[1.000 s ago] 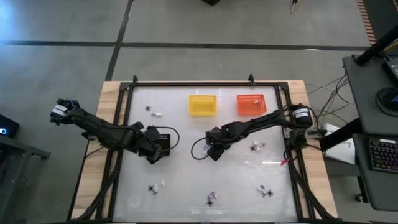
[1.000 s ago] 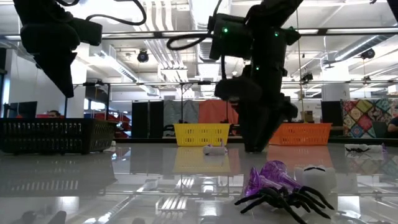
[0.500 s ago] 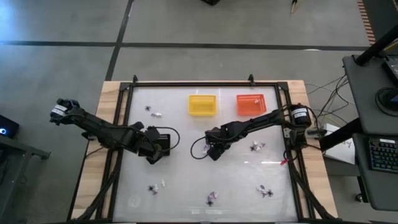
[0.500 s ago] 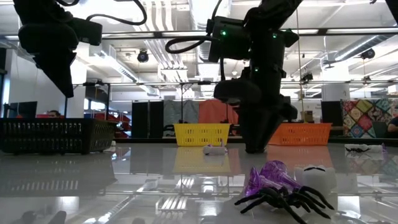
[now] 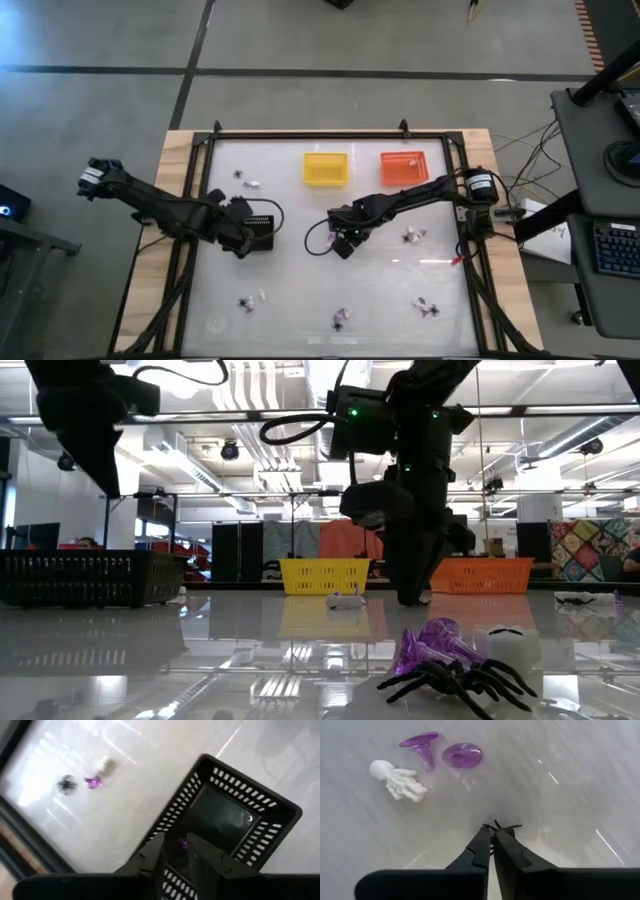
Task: Sort Halloween decoration
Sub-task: Put the black spider toy into the yellow basket
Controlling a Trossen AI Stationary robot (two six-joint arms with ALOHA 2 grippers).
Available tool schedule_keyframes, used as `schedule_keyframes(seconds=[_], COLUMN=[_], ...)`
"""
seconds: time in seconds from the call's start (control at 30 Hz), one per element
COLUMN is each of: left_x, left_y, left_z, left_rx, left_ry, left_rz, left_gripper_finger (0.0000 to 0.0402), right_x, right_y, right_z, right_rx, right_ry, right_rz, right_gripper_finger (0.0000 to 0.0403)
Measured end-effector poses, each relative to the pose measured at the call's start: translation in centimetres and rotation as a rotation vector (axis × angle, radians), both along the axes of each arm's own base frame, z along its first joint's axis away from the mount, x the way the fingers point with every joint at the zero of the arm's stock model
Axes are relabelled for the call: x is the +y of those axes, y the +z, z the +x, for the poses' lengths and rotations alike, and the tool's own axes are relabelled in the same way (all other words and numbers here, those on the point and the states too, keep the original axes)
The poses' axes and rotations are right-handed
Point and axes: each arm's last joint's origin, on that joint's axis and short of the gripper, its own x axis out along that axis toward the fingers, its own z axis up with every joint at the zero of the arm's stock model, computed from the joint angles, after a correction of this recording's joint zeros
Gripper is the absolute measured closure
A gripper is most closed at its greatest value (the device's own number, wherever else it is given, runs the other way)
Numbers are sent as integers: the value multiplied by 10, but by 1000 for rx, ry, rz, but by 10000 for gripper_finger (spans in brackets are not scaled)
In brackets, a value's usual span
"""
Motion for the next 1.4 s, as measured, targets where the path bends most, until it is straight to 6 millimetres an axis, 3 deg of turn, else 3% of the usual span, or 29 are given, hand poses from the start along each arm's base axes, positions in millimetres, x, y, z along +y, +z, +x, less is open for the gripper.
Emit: schedule_keyframes(seconds=[0.37,0.67,1.1,1.4], left_x=[8,13,15,17], left_y=[25,31,31,30], left_z=[-18,-28,-33,-33], left_rx=[-118,-143,-106,-111], left_ry=[-9,-6,-31,-25], left_rz=[10,35,74,122], left_gripper_finger=[338,338,338,338], right_x=[-5,-28,-111,-175], right_y=[33,50,74,81], right_z=[17,27,28,16], right_rx=[-75,-139,-223,-294], right_ry=[33,13,-93,-195], right_rz=[-10,-43,-138,-202], right_gripper_finger=[394,394,394,394])
